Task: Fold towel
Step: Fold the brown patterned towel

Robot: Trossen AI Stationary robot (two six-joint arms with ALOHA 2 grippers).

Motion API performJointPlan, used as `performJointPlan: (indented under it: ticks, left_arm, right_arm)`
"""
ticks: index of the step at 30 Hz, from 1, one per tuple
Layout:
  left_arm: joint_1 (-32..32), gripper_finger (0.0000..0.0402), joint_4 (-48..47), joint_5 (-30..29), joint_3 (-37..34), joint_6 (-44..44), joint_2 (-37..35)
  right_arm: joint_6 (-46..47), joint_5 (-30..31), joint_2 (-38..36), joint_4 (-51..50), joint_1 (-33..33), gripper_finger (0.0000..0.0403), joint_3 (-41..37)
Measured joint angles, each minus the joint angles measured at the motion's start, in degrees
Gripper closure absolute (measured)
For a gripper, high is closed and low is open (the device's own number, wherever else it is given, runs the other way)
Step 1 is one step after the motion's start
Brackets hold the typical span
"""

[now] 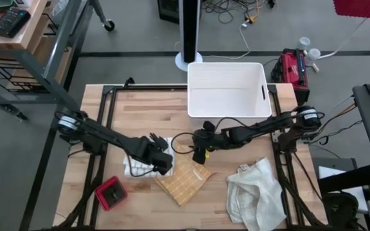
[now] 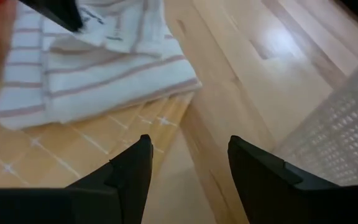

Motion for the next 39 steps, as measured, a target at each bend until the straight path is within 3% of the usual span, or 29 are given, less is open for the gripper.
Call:
performJointPlan:
  ticks: [8,12,19,29,39]
  left_arm:
    - [0.50,0.0343,-2.01,2.45,3.60,-2.49,7.17]
    - [0.45,0.0332,-4.87,3.11,3.15,-7.97,7.71]
    - [-2.64,0.0394,-13.64,3.29,2.86,-22.20,5.71]
    - [-9.43,0.0387,-15.23,15.93,2.94,-40.62,0.92]
    - [-16.00,0.0393,-19.39,16.05,2.94,-52.20,0.20]
  right_arm:
    - [-4.42,0.02,-0.15,-0.51,1.98,0.0202,2.52]
    - [-6.49,0.08,-0.15,-0.54,1.95,0.0202,3.36]
    - [-10.87,0.52,-0.15,0.21,1.94,0.0202,4.73]
    - [-13.26,0.53,-0.15,2.94,1.31,0.0202,4.73]
    - [-13.79,0.47,-0.15,2.99,1.33,0.0202,4.71]
